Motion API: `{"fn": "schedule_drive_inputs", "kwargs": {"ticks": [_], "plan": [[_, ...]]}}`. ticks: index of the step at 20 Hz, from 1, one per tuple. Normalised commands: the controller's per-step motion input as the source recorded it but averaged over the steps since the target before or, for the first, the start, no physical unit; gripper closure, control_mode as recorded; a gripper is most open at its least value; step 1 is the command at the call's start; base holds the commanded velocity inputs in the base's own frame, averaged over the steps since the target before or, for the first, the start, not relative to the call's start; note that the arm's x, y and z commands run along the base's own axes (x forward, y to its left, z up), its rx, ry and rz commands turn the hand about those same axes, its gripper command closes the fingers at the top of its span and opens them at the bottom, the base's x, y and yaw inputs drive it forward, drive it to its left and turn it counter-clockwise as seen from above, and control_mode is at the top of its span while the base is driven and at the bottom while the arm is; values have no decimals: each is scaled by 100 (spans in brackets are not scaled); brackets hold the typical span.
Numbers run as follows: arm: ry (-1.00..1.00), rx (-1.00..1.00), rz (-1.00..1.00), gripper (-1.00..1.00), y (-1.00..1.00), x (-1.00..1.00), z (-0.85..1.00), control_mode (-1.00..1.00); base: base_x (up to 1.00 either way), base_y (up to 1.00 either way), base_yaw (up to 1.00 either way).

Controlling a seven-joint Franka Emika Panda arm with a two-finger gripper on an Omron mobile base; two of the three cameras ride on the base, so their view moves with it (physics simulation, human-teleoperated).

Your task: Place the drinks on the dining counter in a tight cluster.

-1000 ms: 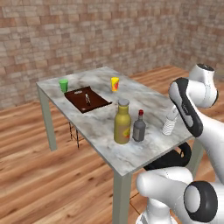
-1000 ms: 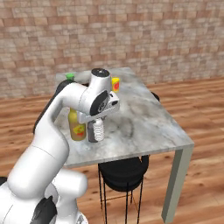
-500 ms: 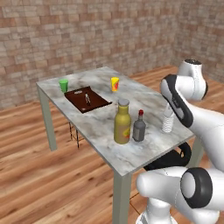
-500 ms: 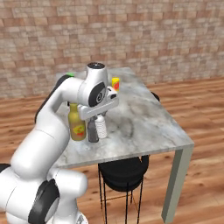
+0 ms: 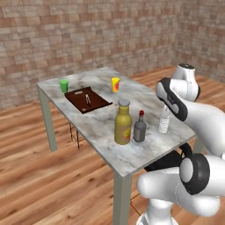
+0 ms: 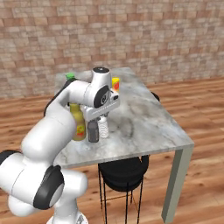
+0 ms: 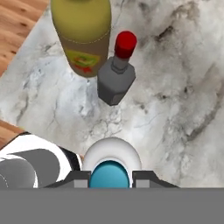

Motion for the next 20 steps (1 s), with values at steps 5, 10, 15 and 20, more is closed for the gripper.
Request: {"fn": "schedule_drive_inputs", "kwargs": {"ticks": [5, 10, 15, 20], "plan": [[0, 0, 4, 100, 0, 45, -51, -100, 0, 0, 0], [0, 0, 6, 100, -1, 41, -37, -100, 0, 0, 0], [0, 0, 10, 100, -2, 16, -3, -100, 0, 0, 0], [3, 0, 5, 100, 0, 8, 0, -100, 0, 0, 0]]}}
